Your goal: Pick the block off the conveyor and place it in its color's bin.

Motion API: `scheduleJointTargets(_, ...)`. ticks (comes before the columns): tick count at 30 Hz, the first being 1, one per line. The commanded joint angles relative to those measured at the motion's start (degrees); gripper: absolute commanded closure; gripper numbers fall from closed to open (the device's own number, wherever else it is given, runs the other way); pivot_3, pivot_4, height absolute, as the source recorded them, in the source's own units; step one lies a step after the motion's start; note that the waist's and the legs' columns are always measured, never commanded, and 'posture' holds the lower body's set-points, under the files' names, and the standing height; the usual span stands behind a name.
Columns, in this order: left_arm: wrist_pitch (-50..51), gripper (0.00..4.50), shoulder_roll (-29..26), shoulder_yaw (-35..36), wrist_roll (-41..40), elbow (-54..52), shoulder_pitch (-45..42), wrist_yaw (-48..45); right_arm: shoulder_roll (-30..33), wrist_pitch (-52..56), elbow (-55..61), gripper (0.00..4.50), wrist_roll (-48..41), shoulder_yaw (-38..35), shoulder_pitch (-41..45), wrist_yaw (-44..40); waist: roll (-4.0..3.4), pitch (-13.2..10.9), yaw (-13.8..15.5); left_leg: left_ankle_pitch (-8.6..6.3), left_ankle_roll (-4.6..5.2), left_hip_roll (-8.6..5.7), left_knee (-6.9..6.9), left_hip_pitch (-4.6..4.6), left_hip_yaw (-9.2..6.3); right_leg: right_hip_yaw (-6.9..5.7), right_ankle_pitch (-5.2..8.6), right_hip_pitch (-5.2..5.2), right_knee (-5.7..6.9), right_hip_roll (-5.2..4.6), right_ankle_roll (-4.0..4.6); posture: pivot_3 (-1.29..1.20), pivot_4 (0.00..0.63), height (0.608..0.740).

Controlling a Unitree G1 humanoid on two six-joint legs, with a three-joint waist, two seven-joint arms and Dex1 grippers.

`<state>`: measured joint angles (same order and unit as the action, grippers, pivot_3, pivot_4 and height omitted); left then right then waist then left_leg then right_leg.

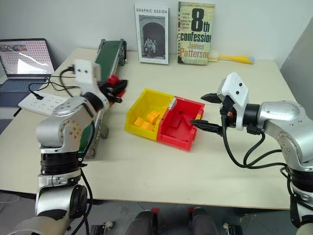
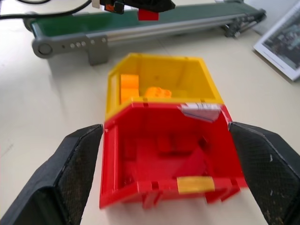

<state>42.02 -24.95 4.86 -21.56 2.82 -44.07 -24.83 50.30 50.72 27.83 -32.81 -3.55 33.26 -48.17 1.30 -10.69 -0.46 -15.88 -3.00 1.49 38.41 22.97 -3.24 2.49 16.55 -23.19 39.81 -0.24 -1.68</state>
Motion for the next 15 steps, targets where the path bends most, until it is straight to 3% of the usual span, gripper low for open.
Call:
scheduleJointTargets(1,-2.3,2.97,0.5,-6.6,-0.6,0.7,-3.7,-10.1,2.5,3.6,6.4,0.00,-2.3,-5.2,-2.0,2.3,0.00,0.0,-0.1,-0.01,0.02,0.02,0.00,-0.02,0.02,0.02,0.00,0.00,0.01,0.02,0.00,0.00,0.150,0.740)
scheduleJointTargets(10,-12.7,2.97,4.4,-18.4,3.9,9.1,-6.1,-25.3,2.4,9.6,12.6,0.00,-6.6,-9.8,-6.0,8.1,0.00,0.0,-0.5,-0.02,0.04,0.02,0.01,-0.04,0.04,0.06,0.00,0.01,0.01,0.07,0.00,0.00,0.150,0.740)
scheduleJointTargets(13,-16.8,2.01,6.4,-19.0,5.6,14.7,-8.2,-27.2,2.7,9.9,13.2,0.00,-6.9,-10.3,-7.0,9.1,0.00,0.0,-0.7,-0.03,0.06,0.01,0.02,-0.02,0.04,0.06,0.01,0.01,0.02,0.09,0.00,0.00,0.150,0.740)
scheduleJointTargets(15,-17.8,1.83,6.7,-18.5,5.7,16.0,-9.1,-28.3,2.9,9.8,13.2,0.00,-7.2,-10.5,-7.4,9.5,0.00,0.0,-0.9,-0.04,0.07,0.01,-0.01,-0.01,0.05,0.09,0.01,0.01,-0.02,0.10,0.00,0.00,0.150,0.740)
